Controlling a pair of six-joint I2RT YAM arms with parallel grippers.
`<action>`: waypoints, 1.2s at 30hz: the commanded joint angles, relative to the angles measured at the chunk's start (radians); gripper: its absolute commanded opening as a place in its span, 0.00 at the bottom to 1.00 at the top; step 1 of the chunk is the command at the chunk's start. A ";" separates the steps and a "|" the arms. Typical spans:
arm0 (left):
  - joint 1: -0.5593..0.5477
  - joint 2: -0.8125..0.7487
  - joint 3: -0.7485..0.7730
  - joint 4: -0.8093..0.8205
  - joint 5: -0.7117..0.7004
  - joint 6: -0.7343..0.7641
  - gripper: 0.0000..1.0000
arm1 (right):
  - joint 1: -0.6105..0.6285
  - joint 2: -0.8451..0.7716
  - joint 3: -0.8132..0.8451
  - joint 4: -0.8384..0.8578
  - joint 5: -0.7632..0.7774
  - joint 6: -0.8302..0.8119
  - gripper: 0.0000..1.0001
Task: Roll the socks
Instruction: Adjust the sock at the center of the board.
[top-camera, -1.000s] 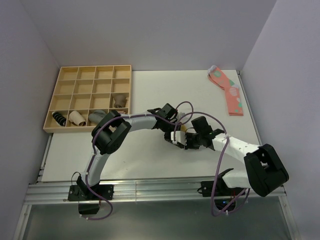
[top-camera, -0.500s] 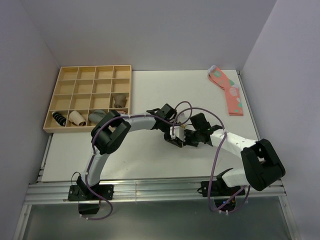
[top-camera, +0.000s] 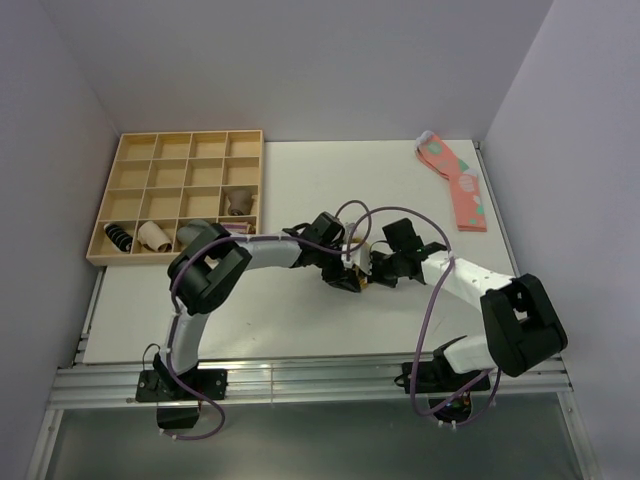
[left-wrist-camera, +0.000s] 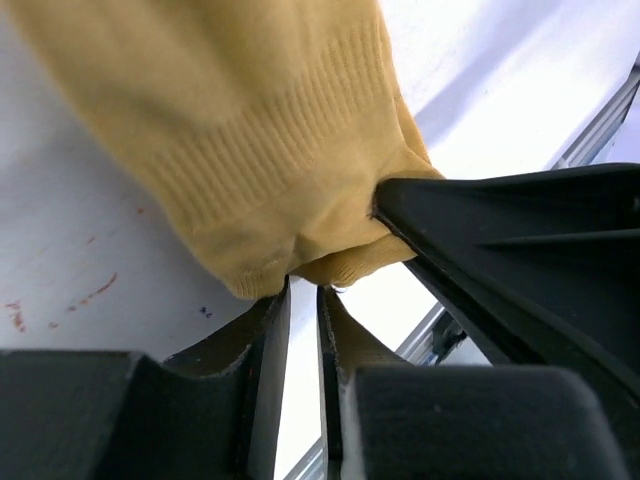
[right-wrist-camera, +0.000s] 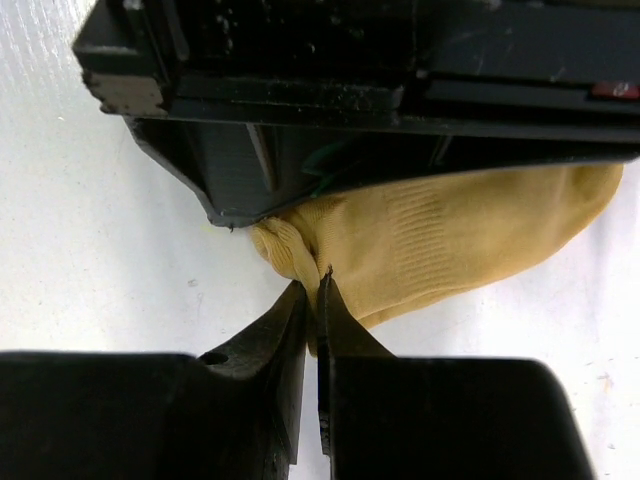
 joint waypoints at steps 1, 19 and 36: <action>0.005 -0.084 -0.035 0.067 -0.064 -0.046 0.23 | -0.006 0.013 0.048 -0.022 -0.010 -0.017 0.04; 0.077 -0.099 -0.028 0.184 -0.282 -0.170 0.42 | -0.010 0.027 0.065 -0.046 -0.004 -0.029 0.03; 0.106 0.076 0.210 -0.040 -0.419 -0.022 0.45 | -0.010 0.021 0.062 -0.051 -0.004 -0.034 0.03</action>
